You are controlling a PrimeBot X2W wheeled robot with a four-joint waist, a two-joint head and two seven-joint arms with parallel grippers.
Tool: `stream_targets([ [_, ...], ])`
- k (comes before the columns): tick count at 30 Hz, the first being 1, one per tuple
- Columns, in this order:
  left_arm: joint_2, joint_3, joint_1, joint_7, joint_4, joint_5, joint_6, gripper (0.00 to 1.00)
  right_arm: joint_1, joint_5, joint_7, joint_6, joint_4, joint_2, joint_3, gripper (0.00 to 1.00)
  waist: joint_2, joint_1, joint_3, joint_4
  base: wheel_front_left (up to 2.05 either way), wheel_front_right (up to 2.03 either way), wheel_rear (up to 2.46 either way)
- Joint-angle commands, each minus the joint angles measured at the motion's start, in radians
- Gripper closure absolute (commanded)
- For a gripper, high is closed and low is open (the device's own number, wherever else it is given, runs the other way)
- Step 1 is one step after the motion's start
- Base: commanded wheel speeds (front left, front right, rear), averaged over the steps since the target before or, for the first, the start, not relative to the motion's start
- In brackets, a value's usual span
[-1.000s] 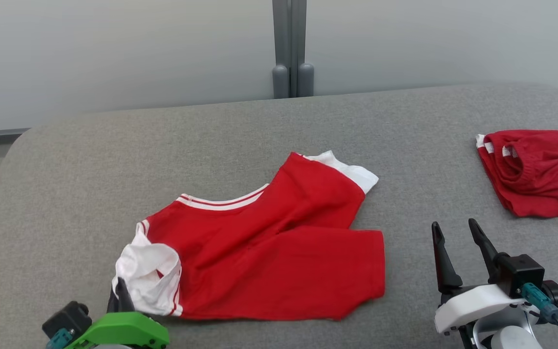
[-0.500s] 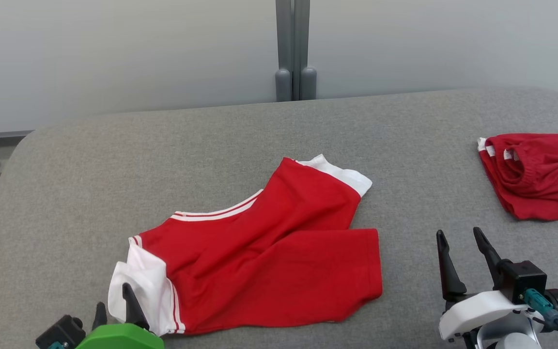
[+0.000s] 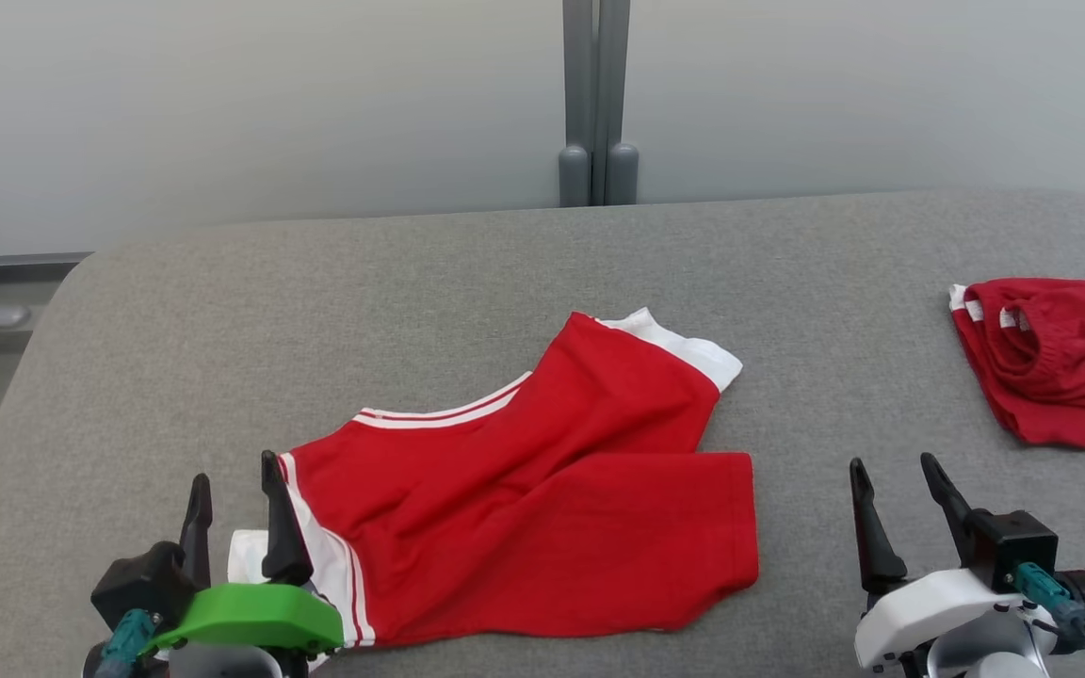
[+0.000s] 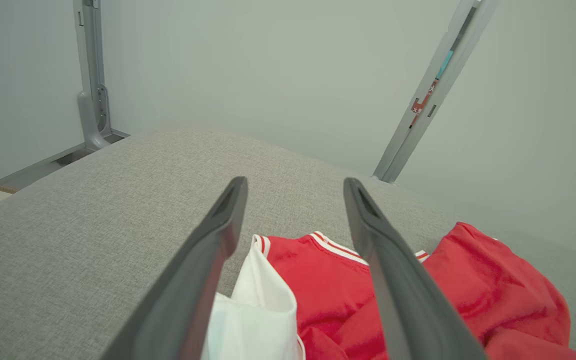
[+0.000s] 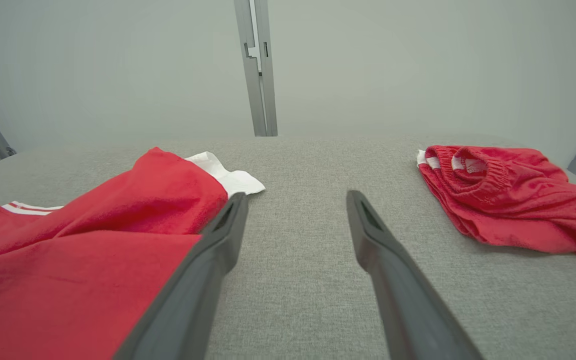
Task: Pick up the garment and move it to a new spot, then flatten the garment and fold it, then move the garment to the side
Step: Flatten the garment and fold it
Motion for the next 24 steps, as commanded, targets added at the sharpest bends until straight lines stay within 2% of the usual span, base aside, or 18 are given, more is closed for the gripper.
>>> stream_targets([
  [1,0.004,-0.006,0.024,0.000,-0.011,0.004,0.000,0.00,0.000,-0.008,0.013,-0.002,0.009,-0.002,0.005,0.00,0.0000,0.0000,0.000,0.012,0.00,0.00,0.00],
  [8,0.004,-0.084,0.042,0.000,-0.043,-0.012,0.018,0.00,-0.054,-0.023,0.107,-0.002,0.069,-0.002,0.034,0.00,0.0000,0.0000,0.022,0.063,0.00,0.00,0.00],
  [14,0.004,-0.144,0.013,0.000,-0.044,-0.022,0.030,0.00,-0.150,-0.001,0.221,-0.002,0.183,-0.003,0.064,0.00,0.0000,0.0000,0.058,0.120,0.00,0.00,0.00],
  [22,0.004,-0.160,-0.019,0.000,-0.050,-0.023,0.037,0.00,-0.273,0.116,0.359,-0.002,0.371,-0.005,0.124,0.00,0.0000,0.0000,0.099,0.174,0.00,0.00,0.00],
  [23,0.004,-0.161,-0.022,0.000,-0.051,-0.022,0.038,0.00,-0.286,0.123,0.364,-0.002,0.388,-0.009,0.135,0.13,0.0000,0.0000,0.102,0.179,0.00,0.00,0.00],
  [24,0.004,-0.161,-0.023,0.000,-0.052,-0.022,0.038,0.00,-0.297,0.133,0.364,-0.002,0.401,-0.010,0.139,0.47,0.0000,0.0000,0.105,0.182,0.00,0.00,0.00],
])
